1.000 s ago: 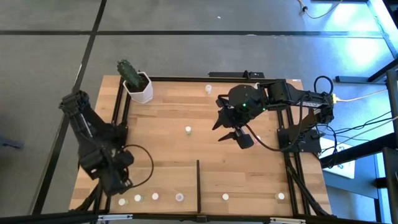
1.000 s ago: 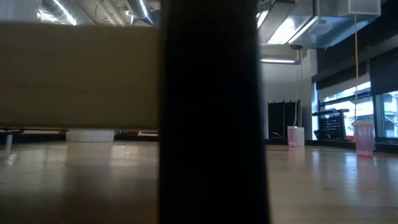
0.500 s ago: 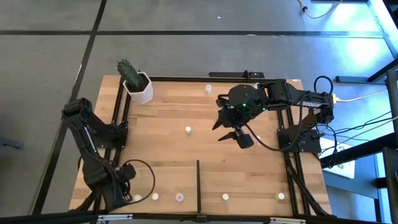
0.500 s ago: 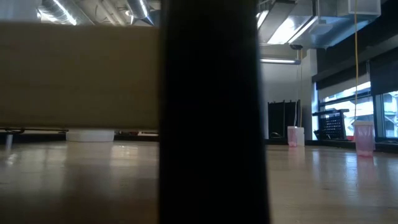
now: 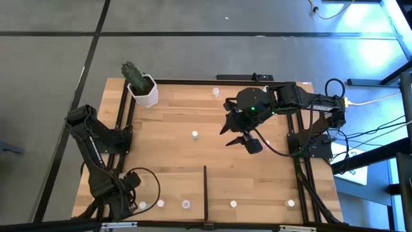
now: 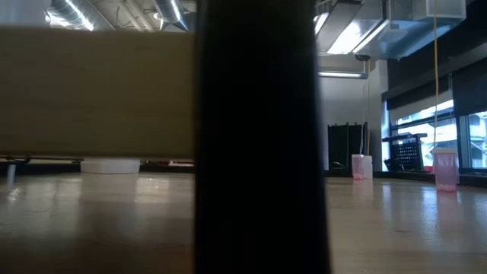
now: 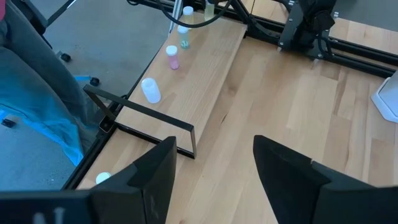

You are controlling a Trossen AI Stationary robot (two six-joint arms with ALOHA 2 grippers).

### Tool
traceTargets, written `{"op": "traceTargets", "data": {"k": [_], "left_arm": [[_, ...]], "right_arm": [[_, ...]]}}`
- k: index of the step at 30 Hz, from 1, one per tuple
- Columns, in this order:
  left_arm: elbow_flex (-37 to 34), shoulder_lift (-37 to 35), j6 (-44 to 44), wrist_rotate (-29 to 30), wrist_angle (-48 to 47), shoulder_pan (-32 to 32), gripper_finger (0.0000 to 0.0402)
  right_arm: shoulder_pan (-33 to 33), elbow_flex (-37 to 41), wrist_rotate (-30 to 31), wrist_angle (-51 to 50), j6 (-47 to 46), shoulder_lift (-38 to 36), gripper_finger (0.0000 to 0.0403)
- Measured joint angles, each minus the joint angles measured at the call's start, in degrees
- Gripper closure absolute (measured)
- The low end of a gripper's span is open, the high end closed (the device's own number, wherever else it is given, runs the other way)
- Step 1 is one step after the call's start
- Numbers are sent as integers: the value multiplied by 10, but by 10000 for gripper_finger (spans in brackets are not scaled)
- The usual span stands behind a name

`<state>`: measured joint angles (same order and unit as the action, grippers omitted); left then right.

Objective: Pick and place medicine bottles onto shelf by color

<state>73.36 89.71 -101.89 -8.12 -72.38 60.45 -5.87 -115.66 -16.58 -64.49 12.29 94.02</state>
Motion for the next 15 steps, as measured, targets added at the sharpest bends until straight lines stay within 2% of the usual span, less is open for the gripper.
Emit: {"op": "traceTargets", "data": {"k": [15], "left_arm": [[-2,0,-16,-5,14,-4,286]], "right_arm": [[0,0,0,0,0,0,187]]}}
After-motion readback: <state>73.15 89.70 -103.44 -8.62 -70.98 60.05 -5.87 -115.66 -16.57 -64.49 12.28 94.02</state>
